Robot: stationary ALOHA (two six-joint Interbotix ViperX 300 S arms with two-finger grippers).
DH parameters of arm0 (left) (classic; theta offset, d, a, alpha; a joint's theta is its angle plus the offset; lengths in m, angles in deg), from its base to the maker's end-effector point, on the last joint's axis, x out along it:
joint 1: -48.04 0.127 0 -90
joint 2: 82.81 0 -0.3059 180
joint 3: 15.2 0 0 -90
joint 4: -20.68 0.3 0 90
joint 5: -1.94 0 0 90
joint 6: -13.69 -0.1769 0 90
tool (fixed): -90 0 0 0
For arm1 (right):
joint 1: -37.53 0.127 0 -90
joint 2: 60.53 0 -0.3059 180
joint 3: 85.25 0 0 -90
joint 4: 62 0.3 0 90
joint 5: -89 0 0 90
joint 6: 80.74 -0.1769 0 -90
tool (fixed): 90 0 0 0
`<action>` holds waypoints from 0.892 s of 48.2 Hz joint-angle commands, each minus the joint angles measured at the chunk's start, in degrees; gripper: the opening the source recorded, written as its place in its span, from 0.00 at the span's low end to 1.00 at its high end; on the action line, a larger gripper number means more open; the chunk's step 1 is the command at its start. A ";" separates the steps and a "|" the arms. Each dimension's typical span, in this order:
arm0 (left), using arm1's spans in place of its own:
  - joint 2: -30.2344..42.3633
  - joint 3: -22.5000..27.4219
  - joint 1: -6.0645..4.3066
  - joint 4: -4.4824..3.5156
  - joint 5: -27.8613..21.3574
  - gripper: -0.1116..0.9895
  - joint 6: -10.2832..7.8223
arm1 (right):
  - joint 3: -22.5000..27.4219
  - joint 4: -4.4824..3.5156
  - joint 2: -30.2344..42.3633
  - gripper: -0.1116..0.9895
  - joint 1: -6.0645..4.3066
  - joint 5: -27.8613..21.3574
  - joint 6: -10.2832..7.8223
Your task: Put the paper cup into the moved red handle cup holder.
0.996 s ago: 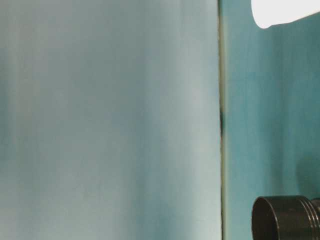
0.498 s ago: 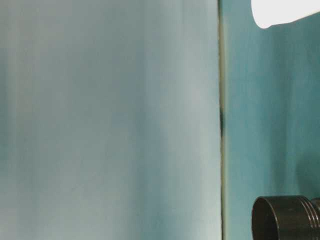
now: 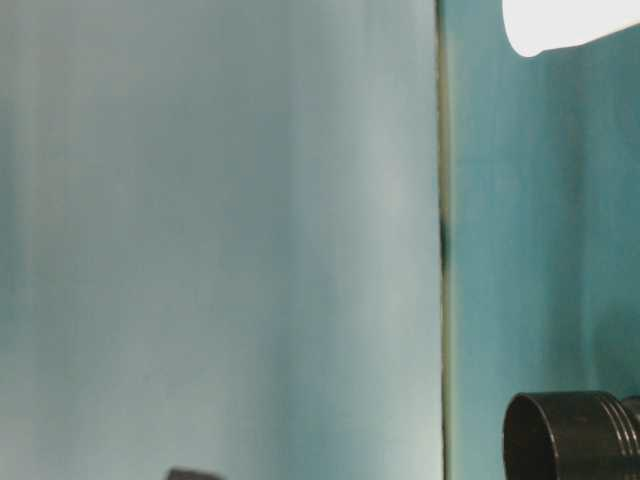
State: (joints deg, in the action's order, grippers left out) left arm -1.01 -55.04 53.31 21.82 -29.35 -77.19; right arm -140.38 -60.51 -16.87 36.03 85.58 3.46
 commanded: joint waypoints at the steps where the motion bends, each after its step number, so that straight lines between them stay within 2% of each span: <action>1: 1.93 1.14 0.26 0.09 1.76 0.98 -0.18 | 1.41 0.18 0.35 0.00 -0.09 0.26 -0.53; 20: 7.21 1.67 0.44 0.09 6.15 0.98 -0.35 | 1.41 0.18 0.35 0.00 -0.09 0.26 -0.53; 43: 8.88 1.58 0.53 0.18 6.68 0.98 -0.35 | 1.41 0.26 0.35 0.00 -0.09 0.26 -0.44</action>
State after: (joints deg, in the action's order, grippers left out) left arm 8.05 -54.24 53.75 21.82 -22.93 -77.46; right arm -140.38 -60.51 -16.87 36.03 85.58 3.46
